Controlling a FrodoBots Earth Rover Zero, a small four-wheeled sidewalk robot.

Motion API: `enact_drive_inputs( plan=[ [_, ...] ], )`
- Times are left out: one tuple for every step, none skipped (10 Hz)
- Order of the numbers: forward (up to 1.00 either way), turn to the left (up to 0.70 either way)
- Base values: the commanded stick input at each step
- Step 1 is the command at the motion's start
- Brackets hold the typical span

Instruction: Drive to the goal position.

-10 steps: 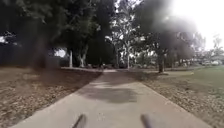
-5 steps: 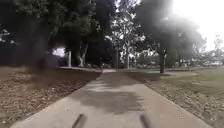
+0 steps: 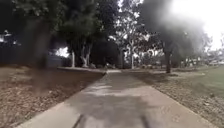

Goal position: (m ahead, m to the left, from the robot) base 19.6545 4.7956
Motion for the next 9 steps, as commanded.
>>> enact_drive_inputs(
  plan=[
    [0.7, 0.0],
    [0.7, 0.0],
    [0.7, 0.02],
    [0.7, 0.04],
    [0.7, 0.06],
    [0.7, 0.07],
    [0.7, 0.08],
    [0.7, 0.06],
    [0.7, 0.04]
  ],
)
